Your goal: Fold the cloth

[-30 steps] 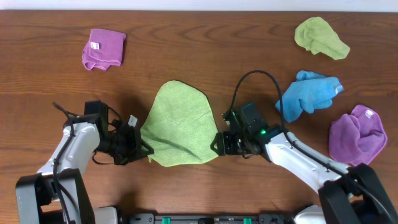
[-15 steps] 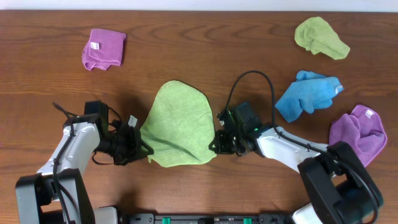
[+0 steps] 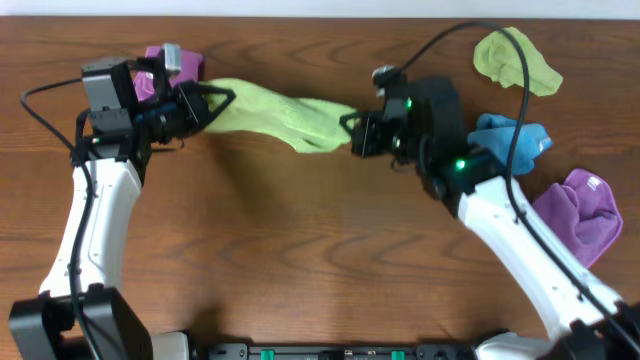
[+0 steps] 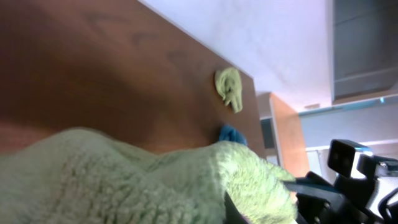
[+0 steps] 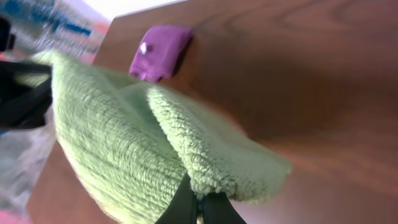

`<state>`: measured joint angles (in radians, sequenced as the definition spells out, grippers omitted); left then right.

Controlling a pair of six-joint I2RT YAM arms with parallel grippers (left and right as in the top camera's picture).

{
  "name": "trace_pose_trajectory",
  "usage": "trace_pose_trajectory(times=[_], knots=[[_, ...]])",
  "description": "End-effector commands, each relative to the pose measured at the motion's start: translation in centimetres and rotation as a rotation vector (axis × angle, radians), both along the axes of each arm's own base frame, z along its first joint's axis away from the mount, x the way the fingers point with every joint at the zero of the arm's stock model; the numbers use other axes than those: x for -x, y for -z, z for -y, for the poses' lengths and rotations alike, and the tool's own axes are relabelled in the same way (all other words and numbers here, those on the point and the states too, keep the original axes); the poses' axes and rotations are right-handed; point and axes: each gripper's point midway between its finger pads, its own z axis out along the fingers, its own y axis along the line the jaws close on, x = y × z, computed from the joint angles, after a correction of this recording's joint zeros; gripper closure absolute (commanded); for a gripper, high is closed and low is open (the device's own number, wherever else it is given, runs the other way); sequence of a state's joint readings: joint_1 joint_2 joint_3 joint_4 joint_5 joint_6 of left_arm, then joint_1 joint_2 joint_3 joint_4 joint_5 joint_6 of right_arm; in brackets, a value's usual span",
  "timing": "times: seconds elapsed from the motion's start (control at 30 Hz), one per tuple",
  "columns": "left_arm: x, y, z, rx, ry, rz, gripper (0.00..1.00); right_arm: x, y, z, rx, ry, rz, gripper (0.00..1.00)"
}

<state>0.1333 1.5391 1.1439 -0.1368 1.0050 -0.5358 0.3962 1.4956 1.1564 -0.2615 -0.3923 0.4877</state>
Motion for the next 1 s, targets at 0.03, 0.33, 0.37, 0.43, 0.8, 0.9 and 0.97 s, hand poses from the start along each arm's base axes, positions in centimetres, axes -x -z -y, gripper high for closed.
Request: trace_pose_trajectory(times=[0.03,0.33,0.37,0.43,0.8,0.9,0.97], knots=[[-2.3,0.5,0.2,0.109,-0.029,-0.060,0.94,-3.7,-1.0,1.3,0.058,0.023,0.078,0.99],[-8.3,-0.6,0.7,0.209,-0.015,0.018,0.94,-10.3,-2.5,2.9,0.079,0.073,0.147,0.99],[-8.8,-0.7,0.9,0.210,-0.005,0.022,0.94,-10.9,-2.8,2.9,0.079,0.077,0.154,0.99],[-9.3,-1.1,1.4,0.218,0.029,0.031,0.94,-11.4,-3.2,2.9,0.085,0.074,0.158,0.99],[-3.8,4.9,2.2,0.140,0.200,-0.162,0.94,-7.5,1.1,4.1,0.264,-0.021,-0.025,0.99],[0.3,9.0,1.6,0.020,0.230,-0.317,0.94,-5.0,3.1,4.2,0.310,-0.064,-0.138,0.99],[2.3,10.2,1.5,-0.030,0.263,-0.377,0.94,-3.7,3.8,4.1,0.326,-0.082,-0.189,0.99]])
